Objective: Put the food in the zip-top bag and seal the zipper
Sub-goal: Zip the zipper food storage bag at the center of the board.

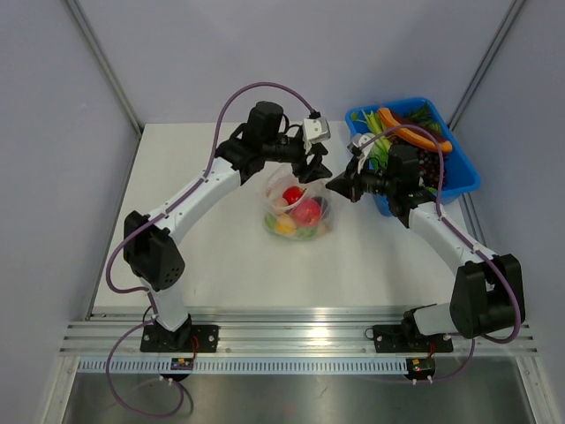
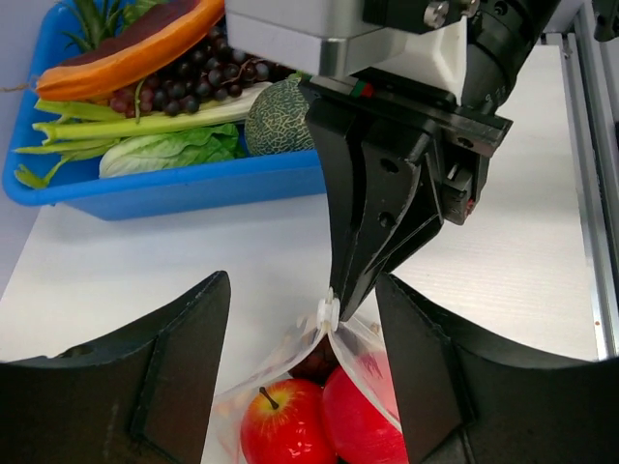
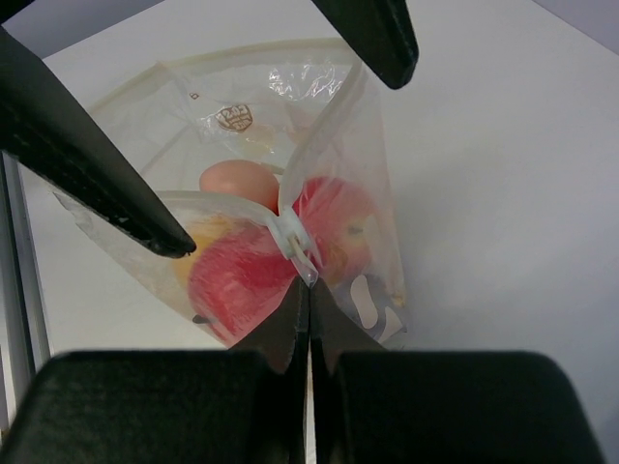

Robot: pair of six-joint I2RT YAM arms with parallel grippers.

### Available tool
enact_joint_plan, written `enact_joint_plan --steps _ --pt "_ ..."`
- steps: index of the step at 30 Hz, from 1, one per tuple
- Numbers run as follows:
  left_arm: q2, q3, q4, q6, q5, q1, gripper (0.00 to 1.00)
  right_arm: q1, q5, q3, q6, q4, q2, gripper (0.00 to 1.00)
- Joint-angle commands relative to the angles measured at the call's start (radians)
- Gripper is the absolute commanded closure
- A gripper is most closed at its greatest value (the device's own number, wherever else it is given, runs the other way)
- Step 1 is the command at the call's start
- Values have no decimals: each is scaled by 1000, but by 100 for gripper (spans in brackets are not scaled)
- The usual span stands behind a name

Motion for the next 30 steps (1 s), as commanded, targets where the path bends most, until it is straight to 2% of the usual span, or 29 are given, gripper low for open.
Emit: enact_joint_plan --steps 1,7,11,12,14,19,26,30 --pt "47 81 -94 100 102 -4 34 10 -36 19 -23 14 -22 100" --pt "41 40 -142 154 113 -4 34 11 -46 25 -28 9 -20 100" --pt "32 20 -143 160 99 -4 41 10 -46 26 -31 8 -16 100" --pt "29 12 -134 156 94 -4 48 11 -46 28 -29 8 -13 100" --pt "27 12 -134 153 85 -4 52 10 -50 35 -28 5 -10 100" --pt "30 -5 -114 137 67 -4 52 10 -56 43 -23 9 -4 100" --pt "32 -16 -94 94 67 -4 64 11 -53 43 -28 -5 -5 100" --pt "32 -8 -84 74 73 -4 65 11 -55 46 -29 -11 -2 100"
